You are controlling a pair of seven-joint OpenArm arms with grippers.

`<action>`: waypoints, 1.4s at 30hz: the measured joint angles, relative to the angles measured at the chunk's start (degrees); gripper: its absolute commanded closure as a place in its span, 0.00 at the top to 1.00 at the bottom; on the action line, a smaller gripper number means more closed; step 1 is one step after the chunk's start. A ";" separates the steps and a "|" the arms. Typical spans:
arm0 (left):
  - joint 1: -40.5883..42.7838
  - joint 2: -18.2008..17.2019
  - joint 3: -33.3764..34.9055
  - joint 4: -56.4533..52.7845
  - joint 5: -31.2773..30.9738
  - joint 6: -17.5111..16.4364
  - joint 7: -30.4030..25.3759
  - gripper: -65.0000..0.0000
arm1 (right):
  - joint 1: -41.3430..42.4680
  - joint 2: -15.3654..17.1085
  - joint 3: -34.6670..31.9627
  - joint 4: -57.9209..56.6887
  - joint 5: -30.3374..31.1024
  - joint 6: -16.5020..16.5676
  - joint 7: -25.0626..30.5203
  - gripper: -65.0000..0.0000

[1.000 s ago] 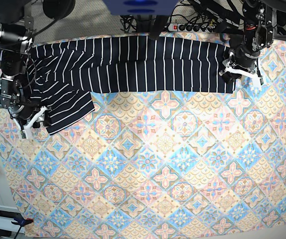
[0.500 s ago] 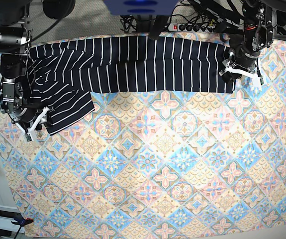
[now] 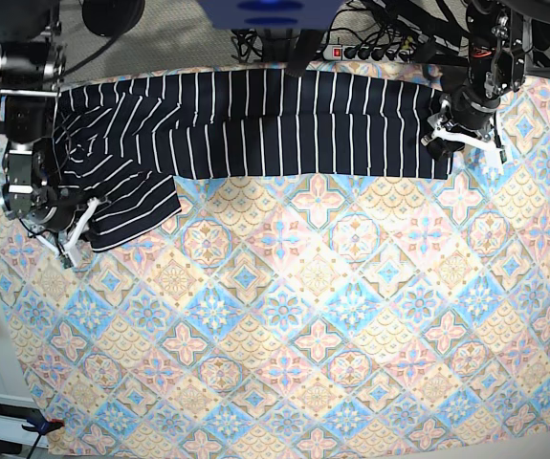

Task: Fold the T-shirt properly
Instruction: 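Tuck the sleeve fabric under with the right gripper while left holds, then regrip the folded strip ends with both grippers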

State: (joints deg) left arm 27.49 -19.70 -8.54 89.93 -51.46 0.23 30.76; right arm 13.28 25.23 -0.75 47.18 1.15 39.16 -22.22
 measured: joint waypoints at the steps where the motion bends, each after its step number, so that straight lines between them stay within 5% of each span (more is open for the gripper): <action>1: -0.02 0.04 -0.07 0.00 -0.02 0.00 -0.11 0.33 | -1.14 -0.04 0.17 2.78 -0.46 0.42 -2.27 0.03; 17: -1.36 0.02 0.15 0.00 -0.09 -0.02 -0.09 0.33 | -22.10 -0.15 14.91 38.51 -1.07 0.98 -16.33 0.03; 25: -1.14 0.00 0.15 0.00 -0.07 0.00 -0.07 0.33 | -33.03 -0.48 22.03 47.52 -0.50 1.03 -18.08 0.03; 33: -1.25 0.02 0.15 0.00 -0.02 0.02 -0.04 0.33 | -39.89 -1.60 22.45 51.89 -0.79 1.11 -17.92 0.04; 42: -1.84 0.04 0.15 0.00 -0.02 0.00 -0.04 0.33 | -36.33 -5.42 23.96 49.51 -1.27 1.27 -16.65 0.32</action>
State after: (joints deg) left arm 25.65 -19.66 -8.38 89.93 -51.48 0.23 30.72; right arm -23.05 19.81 23.20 96.68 -0.12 40.42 -38.87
